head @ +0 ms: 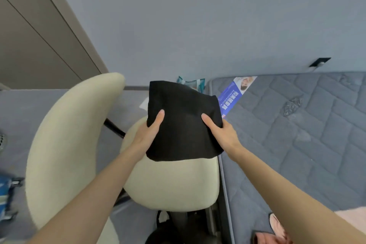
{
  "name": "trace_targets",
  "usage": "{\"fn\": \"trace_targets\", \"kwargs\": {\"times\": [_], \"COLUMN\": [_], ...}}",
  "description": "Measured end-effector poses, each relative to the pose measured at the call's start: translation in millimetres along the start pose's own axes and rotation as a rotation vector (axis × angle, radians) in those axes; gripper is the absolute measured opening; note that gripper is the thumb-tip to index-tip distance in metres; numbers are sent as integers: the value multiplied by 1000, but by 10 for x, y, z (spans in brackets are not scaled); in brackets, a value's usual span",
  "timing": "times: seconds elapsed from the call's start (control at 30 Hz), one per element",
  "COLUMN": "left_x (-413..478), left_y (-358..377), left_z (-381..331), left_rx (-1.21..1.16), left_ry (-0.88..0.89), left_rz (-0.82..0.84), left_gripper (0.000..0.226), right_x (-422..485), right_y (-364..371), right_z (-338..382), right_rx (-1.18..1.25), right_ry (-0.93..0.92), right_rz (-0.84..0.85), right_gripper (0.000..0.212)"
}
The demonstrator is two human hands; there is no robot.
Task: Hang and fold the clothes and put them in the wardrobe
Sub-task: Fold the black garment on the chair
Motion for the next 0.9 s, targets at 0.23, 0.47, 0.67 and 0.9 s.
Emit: {"fn": "trace_targets", "kwargs": {"times": [0.23,0.47,0.67,0.9], "left_x": [33,358,919,1016], "left_y": [291,267,161,297], "left_z": [1200,1204,1168,1308], "left_rx": [-2,-129,-72,704], "left_ry": [-216,-130,-78,197], "left_rz": [84,46,-145,-504], "left_gripper": [69,72,60,61], "right_x": [0,281,880,1124], "right_y": [351,377,467,637], "right_z": [-1108,-1109,-999,-1123], "right_rx": [-100,190,127,-356], "right_ry": [230,16,-27,-85], "right_rz": [112,11,-11,-360], "right_gripper": [70,42,34,49]}}
Point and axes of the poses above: each hand's wrist, its own x-axis towards the middle knuckle, its own y-axis out of the palm, z = x × y, the point moved 5 cm from there along x, towards the middle knuckle, and after that the axes turned 9 degrees about z, right-handed, at the moved point
